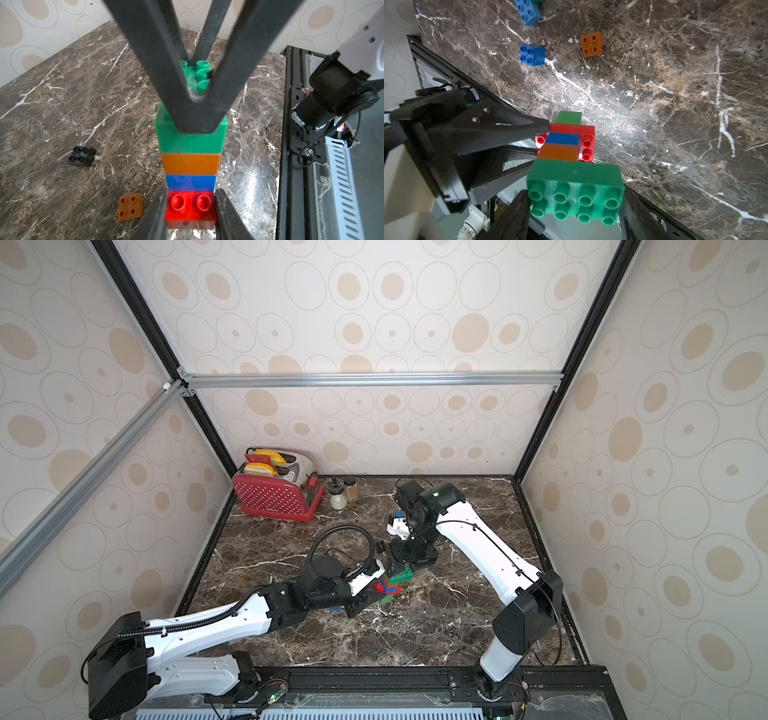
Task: Assemble the letter f with lego
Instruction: Pick up the lego brick from the center of the board.
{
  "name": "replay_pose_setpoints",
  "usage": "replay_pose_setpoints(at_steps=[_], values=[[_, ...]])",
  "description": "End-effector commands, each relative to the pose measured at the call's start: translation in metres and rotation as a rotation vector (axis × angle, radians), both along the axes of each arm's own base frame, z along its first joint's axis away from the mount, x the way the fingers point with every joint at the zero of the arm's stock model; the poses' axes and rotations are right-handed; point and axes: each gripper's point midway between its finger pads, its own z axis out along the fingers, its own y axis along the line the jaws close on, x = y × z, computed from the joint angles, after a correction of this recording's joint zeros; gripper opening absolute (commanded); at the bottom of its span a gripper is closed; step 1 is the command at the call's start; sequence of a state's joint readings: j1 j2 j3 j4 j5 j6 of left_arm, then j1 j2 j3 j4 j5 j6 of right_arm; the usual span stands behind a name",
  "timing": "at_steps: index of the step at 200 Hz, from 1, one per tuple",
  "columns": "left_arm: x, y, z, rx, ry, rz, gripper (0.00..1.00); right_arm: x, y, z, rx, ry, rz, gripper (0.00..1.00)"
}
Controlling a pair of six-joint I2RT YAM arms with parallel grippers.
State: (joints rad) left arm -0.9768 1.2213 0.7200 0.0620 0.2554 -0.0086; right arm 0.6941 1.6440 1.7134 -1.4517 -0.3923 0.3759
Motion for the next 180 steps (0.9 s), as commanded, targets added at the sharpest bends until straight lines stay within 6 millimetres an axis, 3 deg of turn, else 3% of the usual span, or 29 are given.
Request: replay_pose_setpoints(at_steps=[1, 180], values=[[0.000, 0.002, 0.004, -0.006, 0.014, 0.001, 0.31, -0.004, -0.001, 0.005, 0.020, 0.004, 0.015, 0.60], [0.006, 0.005, -0.007, 0.001, 0.052, 0.020, 0.27, -0.003, 0.004, 0.008, 0.042, 0.004, 0.035, 0.75]])
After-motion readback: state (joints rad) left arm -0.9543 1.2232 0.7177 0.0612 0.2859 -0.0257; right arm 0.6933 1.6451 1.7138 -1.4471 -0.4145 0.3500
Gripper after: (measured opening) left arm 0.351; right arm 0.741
